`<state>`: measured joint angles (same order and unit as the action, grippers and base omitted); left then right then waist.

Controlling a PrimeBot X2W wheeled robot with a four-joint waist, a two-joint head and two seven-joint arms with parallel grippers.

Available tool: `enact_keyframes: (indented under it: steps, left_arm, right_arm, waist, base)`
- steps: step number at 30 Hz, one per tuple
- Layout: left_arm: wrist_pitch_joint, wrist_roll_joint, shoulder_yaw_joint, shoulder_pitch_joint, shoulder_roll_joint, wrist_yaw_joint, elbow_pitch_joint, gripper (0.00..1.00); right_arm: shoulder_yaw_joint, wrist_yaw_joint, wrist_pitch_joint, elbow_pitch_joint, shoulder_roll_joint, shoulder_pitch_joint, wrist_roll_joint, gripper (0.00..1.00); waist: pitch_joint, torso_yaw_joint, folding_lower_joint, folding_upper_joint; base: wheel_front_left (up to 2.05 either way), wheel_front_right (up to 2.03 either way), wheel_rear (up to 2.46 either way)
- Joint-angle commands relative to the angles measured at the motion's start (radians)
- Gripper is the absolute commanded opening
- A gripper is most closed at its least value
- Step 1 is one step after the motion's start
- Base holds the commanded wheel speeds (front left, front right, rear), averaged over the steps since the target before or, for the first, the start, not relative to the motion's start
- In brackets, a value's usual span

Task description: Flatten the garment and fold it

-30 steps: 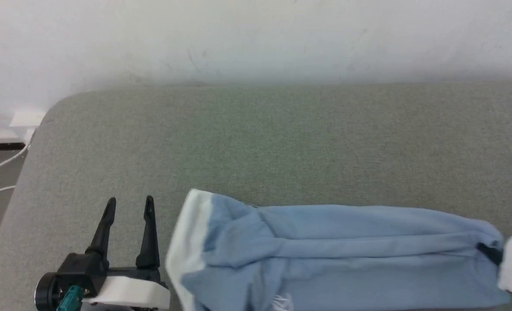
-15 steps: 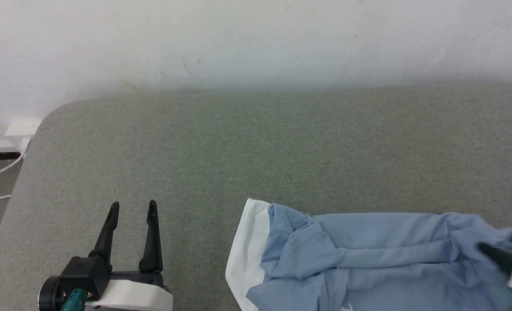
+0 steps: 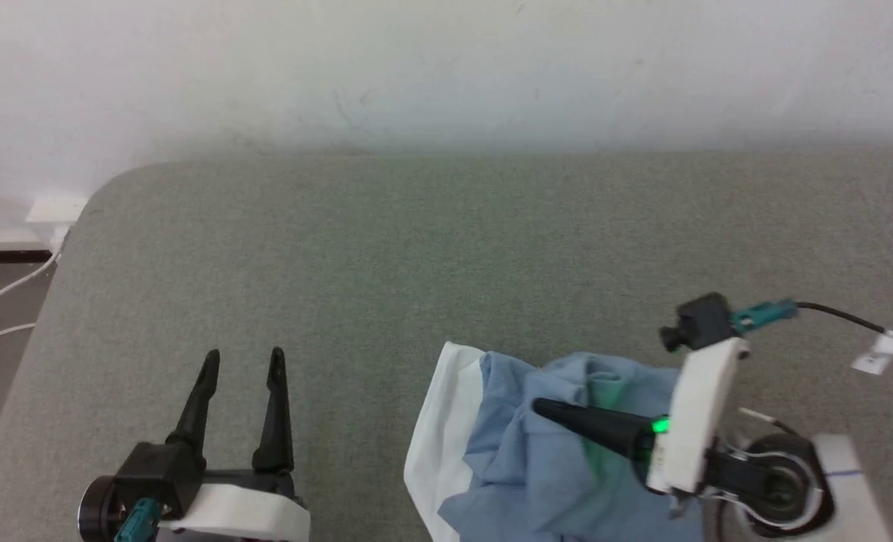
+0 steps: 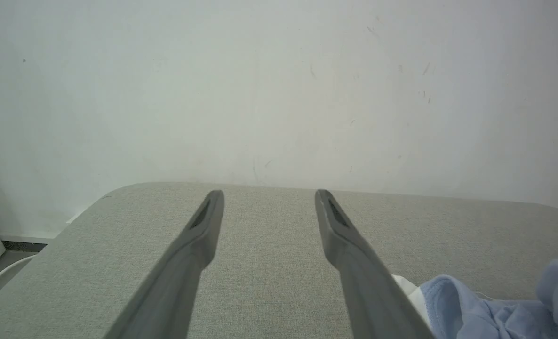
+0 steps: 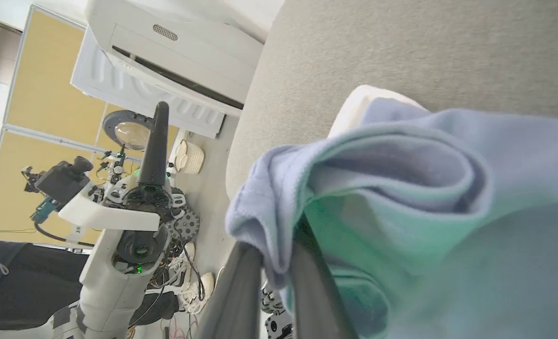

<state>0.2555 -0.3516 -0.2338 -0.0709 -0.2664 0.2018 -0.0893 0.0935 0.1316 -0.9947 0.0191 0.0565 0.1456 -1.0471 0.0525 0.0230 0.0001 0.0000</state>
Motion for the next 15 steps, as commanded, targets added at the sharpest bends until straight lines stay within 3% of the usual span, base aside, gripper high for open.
enact_keyframes:
  steps: [1, 7, 8, 9, 10, 15]
  left_arm:
    - [-0.001, 0.004, -0.004, 0.021, 0.000, -0.007, 0.004, 1.00]
    - [0.000, 0.004, -0.015, 0.045, 0.011, -0.010, 0.014, 1.00]
    - [0.000, 0.003, -0.015, 0.047, 0.013, -0.011, 0.017, 1.00]
    - [0.000, 0.004, -0.016, 0.049, 0.015, -0.011, 0.019, 1.00]
    - [0.001, 0.004, -0.016, 0.050, 0.018, -0.010, 0.022, 1.00]
    - [0.003, 0.006, -0.012, 0.058, 0.021, -0.012, 0.028, 1.00]
  right_arm:
    - [0.036, -0.001, 0.030, -0.026, -0.005, 0.024, -0.016, 0.00]
    - [0.215, -0.001, 0.158, -0.186, -0.006, 0.085, 0.015, 0.00]
    - [0.234, -0.001, 0.181, -0.213, -0.006, 0.094, 0.027, 0.06]
    - [0.254, -0.001, 0.210, -0.237, -0.003, 0.105, 0.052, 0.24]
    - [0.276, -0.001, 0.238, -0.262, 0.004, 0.116, 0.077, 0.99]
    - [0.396, -0.001, 0.340, -0.309, 0.042, 0.182, 0.130, 1.00]
  waist:
    - [0.009, 0.016, -0.0001, 0.0000]
    - [0.031, 0.053, -0.0001, 0.0000]
    - [0.034, 0.057, -0.0001, 0.0000]
    - [0.037, 0.059, -0.0001, 0.0000]
    - [0.040, 0.060, -0.0001, 0.0000]
    - [0.046, 0.056, -0.0001, 0.0000]
  base:
    - [0.00, 0.00, 0.00]
    - [0.00, 0.00, 0.00]
    - [0.00, 0.00, 0.00]
    - [0.00, 0.00, 0.00]
    - [0.00, 0.00, 0.00]
    - [0.00, 0.00, 0.00]
